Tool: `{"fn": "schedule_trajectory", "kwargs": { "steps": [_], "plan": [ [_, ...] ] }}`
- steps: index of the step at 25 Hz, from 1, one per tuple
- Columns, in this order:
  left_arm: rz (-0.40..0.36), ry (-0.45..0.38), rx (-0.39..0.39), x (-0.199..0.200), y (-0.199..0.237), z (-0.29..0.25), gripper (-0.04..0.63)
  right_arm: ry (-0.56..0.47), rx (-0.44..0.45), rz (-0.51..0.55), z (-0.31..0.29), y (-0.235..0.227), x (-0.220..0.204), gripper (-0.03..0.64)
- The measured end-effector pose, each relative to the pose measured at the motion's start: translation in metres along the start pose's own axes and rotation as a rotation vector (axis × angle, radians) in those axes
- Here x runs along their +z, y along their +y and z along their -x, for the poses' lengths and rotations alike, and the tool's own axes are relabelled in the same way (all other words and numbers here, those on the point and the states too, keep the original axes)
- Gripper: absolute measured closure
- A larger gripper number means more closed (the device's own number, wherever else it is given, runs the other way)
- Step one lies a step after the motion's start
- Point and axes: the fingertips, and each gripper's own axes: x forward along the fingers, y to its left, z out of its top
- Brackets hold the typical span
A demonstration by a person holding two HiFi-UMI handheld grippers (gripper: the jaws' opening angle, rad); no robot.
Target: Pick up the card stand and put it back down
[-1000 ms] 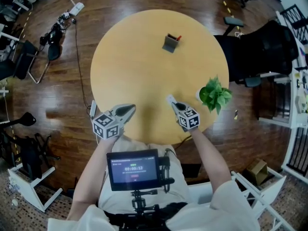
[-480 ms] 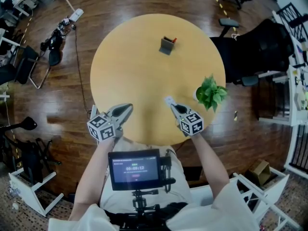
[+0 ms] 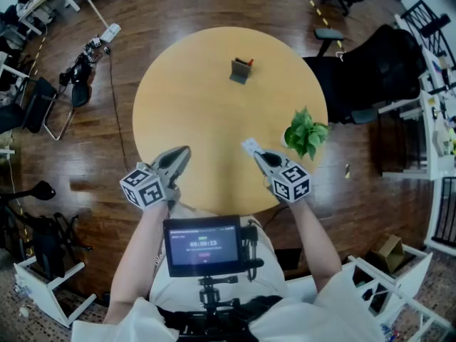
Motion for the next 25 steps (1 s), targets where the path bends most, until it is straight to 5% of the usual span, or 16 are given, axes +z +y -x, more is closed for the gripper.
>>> {"fn": "schedule_trajectory", "kwargs": {
  "steps": [13, 25],
  "plan": [
    [-0.126, -0.032, 0.031, 0.019, -0.001, 0.015, 0.595, -0.115, 0.009, 0.160, 0.062, 0.043, 0.081, 0.594],
    [-0.191, -0.013, 0.064, 0.031, -0.003, 0.024, 0.595, -0.219, -0.042, 0.193, 0.118, 0.052, 0.122, 0.594]
  ]
}}
